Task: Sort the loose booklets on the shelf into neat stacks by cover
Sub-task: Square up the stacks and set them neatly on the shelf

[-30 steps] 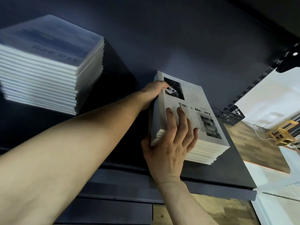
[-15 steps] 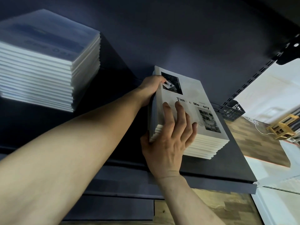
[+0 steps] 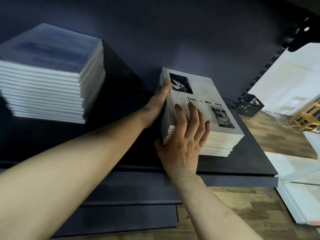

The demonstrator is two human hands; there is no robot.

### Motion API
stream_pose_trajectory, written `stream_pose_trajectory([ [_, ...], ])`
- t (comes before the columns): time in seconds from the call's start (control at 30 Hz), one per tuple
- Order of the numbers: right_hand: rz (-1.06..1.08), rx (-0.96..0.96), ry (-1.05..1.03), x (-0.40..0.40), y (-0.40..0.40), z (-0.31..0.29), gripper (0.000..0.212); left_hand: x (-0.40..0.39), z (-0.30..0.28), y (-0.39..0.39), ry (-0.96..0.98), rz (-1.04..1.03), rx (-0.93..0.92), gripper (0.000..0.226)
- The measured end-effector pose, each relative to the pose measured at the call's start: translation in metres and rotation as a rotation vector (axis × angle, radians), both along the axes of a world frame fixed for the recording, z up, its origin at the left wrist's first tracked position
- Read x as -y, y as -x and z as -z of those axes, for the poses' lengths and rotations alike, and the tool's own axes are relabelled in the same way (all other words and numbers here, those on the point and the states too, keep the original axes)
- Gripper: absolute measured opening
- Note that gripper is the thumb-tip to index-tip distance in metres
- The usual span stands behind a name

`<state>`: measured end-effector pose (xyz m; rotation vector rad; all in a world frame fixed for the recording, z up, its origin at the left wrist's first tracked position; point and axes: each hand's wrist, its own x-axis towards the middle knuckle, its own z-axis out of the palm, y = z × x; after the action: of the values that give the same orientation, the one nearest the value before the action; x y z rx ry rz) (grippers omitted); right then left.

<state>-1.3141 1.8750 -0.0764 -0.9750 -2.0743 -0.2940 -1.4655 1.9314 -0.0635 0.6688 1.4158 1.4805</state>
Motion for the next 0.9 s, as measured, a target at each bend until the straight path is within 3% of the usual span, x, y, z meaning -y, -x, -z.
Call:
stream_pose_trajectory([
  [0.27, 0.064, 0.094, 0.123, 0.016, 0.0, -0.009, 0.109, 0.087, -0.037, -0.019, 0.148, 0.09, -0.578, 0.059],
  [0.37, 0.08, 0.085, 0.186, 0.027, 0.003, -0.017, 0.106, 0.11, -0.044, -0.02, 0.12, 0.122, -0.786, 0.05],
  [0.57, 0.052, 0.073, 0.265, 0.079, 0.01, -0.04, 0.089, 0.179, -0.061, 0.0, 0.087, 0.163, -1.308, 0.056],
  [0.77, 0.01, 0.079, 0.29, 0.154, 0.034, -0.065, 0.085, 0.26, -0.093, 0.027, -0.038, 0.136, -1.541, 0.055],
  [0.9, -0.034, 0.053, 0.294, 0.199, 0.061, -0.08, 0.083, 0.315, -0.109, 0.066, 0.016, 0.054, -1.63, 0.059],
])
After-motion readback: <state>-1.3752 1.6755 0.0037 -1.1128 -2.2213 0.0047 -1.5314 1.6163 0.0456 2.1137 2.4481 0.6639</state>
